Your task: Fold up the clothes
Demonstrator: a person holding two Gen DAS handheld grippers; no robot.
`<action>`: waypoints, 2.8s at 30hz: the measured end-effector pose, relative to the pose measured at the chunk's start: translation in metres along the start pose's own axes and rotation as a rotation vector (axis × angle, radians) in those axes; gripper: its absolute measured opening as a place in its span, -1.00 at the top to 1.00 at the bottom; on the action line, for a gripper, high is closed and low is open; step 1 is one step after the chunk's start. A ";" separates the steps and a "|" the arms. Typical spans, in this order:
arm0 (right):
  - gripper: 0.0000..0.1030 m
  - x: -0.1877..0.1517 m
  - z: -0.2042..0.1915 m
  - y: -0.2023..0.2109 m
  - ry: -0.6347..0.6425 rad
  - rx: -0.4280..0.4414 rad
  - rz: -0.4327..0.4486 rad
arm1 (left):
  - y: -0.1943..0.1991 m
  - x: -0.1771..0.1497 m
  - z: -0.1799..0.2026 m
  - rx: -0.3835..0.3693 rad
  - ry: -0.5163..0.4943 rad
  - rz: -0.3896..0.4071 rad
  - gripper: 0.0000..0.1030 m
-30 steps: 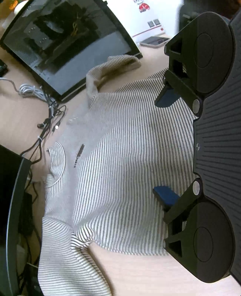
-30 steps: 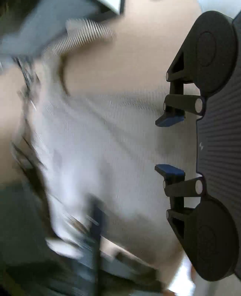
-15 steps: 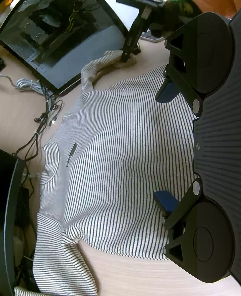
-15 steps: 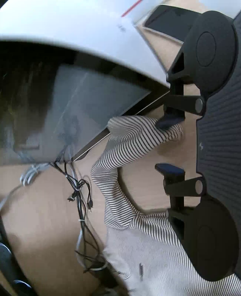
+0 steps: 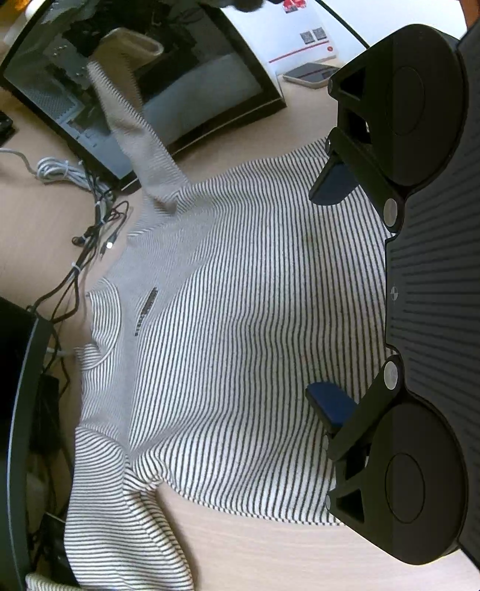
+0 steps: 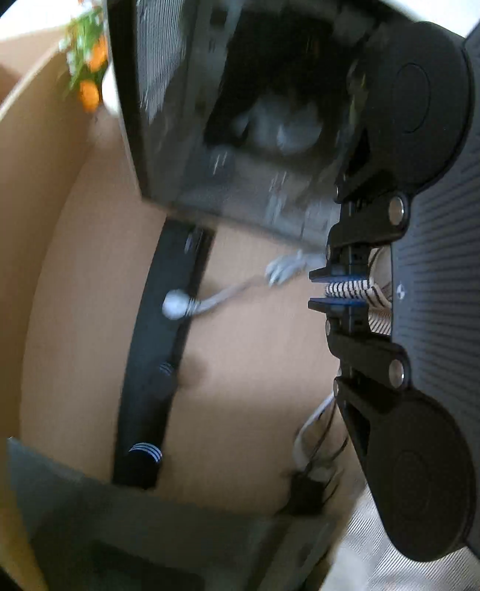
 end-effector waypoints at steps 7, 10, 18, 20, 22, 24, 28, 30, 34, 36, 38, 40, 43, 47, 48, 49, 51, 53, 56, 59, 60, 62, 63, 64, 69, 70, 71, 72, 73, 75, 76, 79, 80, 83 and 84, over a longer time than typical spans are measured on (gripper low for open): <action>1.00 0.045 -0.066 -0.021 -0.010 0.248 0.031 | 0.003 -0.003 -0.002 -0.013 0.008 0.015 -1.00; 0.99 0.049 -0.088 -0.030 -0.005 0.322 0.020 | 0.004 -0.003 -0.002 -0.015 0.004 0.014 -1.00; 0.59 -0.056 -0.092 -0.082 -0.136 0.395 -0.365 | 0.000 -0.002 0.004 -0.009 -0.021 0.013 -1.00; 0.59 -0.096 -0.090 -0.086 -0.174 0.372 -0.465 | -0.001 -0.002 0.005 -0.006 -0.028 0.014 -1.00; 0.59 -0.132 -0.088 -0.082 -0.195 0.342 -0.552 | -0.002 -0.002 0.009 -0.007 -0.040 0.012 -1.00; 0.59 -0.156 -0.086 -0.068 -0.188 0.321 -0.549 | -0.004 -0.006 0.019 -0.018 -0.066 0.003 -1.00; 0.59 -0.169 -0.081 -0.037 -0.164 0.309 -0.549 | -0.007 -0.014 0.040 -0.040 -0.118 -0.015 -1.00; 0.59 -0.171 -0.073 -0.029 -0.165 0.289 -0.544 | -0.009 -0.018 0.050 -0.051 -0.144 -0.024 -1.00; 0.59 -0.174 -0.053 -0.011 -0.188 0.226 -0.548 | -0.012 -0.025 0.071 -0.072 -0.197 -0.041 -1.00; 0.61 -0.175 -0.039 -0.001 -0.211 0.194 -0.551 | -0.014 -0.029 0.081 -0.083 -0.223 -0.050 -1.00; 0.60 -0.169 -0.029 0.020 -0.271 0.135 -0.507 | -0.014 -0.030 0.084 -0.082 -0.233 -0.050 -1.00; 0.31 -0.158 -0.017 0.046 -0.318 0.035 -0.417 | -0.014 -0.031 0.084 -0.077 -0.237 -0.047 -1.00; 0.10 -0.159 0.011 0.068 -0.449 -0.107 -0.358 | -0.014 -0.031 0.084 -0.073 -0.242 -0.045 -1.00; 0.10 -0.175 0.037 0.067 -0.625 -0.194 -0.353 | -0.013 -0.030 0.084 -0.063 -0.242 -0.048 -1.00; 0.10 -0.179 0.041 0.064 -0.670 -0.194 -0.353 | -0.012 -0.030 0.082 -0.062 -0.240 -0.049 -1.00; 0.10 -0.182 0.044 0.059 -0.706 -0.188 -0.350 | -0.011 -0.030 0.080 -0.060 -0.241 -0.050 -1.00; 0.22 -0.183 0.045 0.047 -0.731 -0.159 -0.338 | -0.008 -0.031 0.077 -0.057 -0.242 -0.053 -1.00; 0.71 -0.178 0.041 0.033 -0.675 -0.140 -0.350 | -0.006 -0.031 0.074 -0.055 -0.240 -0.057 -1.00; 0.86 -0.141 0.023 0.023 -0.437 -0.119 -0.324 | -0.005 -0.027 0.070 -0.042 -0.227 -0.060 -1.00; 0.86 -0.085 0.000 0.026 -0.098 -0.121 -0.226 | -0.001 -0.014 0.068 -0.019 -0.234 -0.026 -1.00; 0.86 -0.064 -0.006 0.028 0.002 -0.120 -0.185 | 0.002 -0.008 0.068 -0.013 -0.245 -0.001 -1.00; 0.86 -0.029 -0.014 0.029 0.160 -0.126 -0.120 | 0.010 0.003 0.071 -0.007 -0.262 0.055 -1.00; 0.86 -0.014 -0.021 0.028 0.245 -0.133 -0.093 | 0.013 0.007 0.071 -0.011 -0.262 0.077 -1.00; 0.86 -0.003 -0.028 0.026 0.327 -0.138 -0.068 | 0.016 0.011 0.071 -0.019 -0.254 0.096 -1.00; 0.85 0.026 -0.071 0.003 0.520 -0.060 -0.035 | 0.016 0.012 0.064 -0.067 -0.192 0.094 -1.00; 0.85 0.027 -0.083 -0.002 0.525 -0.021 -0.043 | 0.015 0.010 0.063 -0.076 -0.180 0.084 -1.00; 0.85 0.028 -0.094 -0.008 0.527 0.019 -0.051 | 0.014 0.007 0.061 -0.085 -0.167 0.074 -1.00; 0.85 0.029 -0.106 -0.013 0.523 0.066 -0.058 | 0.013 0.005 0.060 -0.091 -0.156 0.066 -1.00; 0.84 0.029 -0.118 -0.019 0.517 0.121 -0.066 | 0.012 0.004 0.058 -0.097 -0.146 0.058 -1.00; 0.75 0.029 -0.139 -0.027 0.519 0.215 -0.071 | 0.010 0.002 0.053 -0.101 -0.130 0.046 -1.00; 0.71 0.030 -0.149 -0.030 0.534 0.244 -0.068 | 0.010 0.001 0.051 -0.101 -0.123 0.043 -1.00; 0.23 0.035 -0.168 -0.037 0.564 0.294 -0.049 | 0.009 0.002 0.043 -0.095 -0.102 0.038 -1.00; 0.17 0.036 -0.169 -0.038 0.561 0.300 -0.044 | 0.008 0.002 0.041 -0.092 -0.095 0.038 -1.00; 0.17 0.035 -0.159 -0.042 0.522 0.290 -0.055 | 0.004 0.007 0.035 -0.079 -0.078 0.040 -1.00; 0.17 0.032 -0.152 -0.043 0.493 0.281 -0.069 | 0.003 0.008 0.035 -0.074 -0.075 0.045 -1.00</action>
Point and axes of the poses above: each gripper's, at about its wrist camera, not at the fingertips, and y roughly against the way its jaws point, z to its right, x to its top, the point moved 4 cm from there along -y, roughly the way its jaws point, and after that the axes turned 11 degrees about x, right-handed, at the moved point
